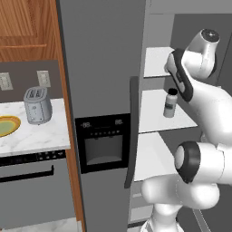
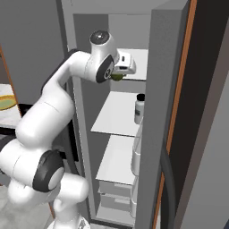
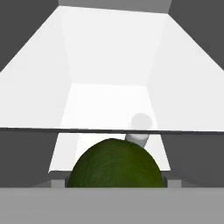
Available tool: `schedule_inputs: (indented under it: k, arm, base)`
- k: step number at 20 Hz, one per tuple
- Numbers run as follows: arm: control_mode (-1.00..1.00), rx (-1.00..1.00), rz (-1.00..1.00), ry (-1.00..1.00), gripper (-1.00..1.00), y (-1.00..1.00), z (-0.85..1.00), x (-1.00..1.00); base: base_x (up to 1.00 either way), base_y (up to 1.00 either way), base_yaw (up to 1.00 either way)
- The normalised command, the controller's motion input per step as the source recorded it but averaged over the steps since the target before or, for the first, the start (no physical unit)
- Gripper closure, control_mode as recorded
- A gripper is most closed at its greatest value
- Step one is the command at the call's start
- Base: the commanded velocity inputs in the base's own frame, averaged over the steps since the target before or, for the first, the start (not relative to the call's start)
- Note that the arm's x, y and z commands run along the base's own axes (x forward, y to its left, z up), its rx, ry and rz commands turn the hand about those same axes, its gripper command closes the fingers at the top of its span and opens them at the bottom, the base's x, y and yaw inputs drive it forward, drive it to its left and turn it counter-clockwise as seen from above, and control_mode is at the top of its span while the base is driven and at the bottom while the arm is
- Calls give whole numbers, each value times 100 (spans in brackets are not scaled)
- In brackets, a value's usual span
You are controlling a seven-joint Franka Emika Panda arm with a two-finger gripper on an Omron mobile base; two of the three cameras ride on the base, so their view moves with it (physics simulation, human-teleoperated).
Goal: Pick lime from the fridge and place it on the plate on the counter.
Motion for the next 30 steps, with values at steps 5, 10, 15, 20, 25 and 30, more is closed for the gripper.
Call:
schedule_inputs:
  k: [5, 10, 15, 20, 25, 30]
  arm:
    - [-100, 0, -9, 10, 100, 6, 1, -51]
    - [-100, 0, -8, 11, 100, 15, 2, -51]
    - [-100, 0, -9, 6, 100, 21, 0, -51]
    - [-100, 0, -8, 12, 100, 25, 10, -42]
    - [-100, 2, -5, 19, 100, 9, 12, -49]
    - [-100, 6, -1, 11, 100, 0, 0, -58]
  base:
    - [0, 0, 0]
    - [0, 0, 0]
    - [0, 0, 0]
    - [0, 0, 0]
    - [0, 0, 0]
    - [0, 0, 0]
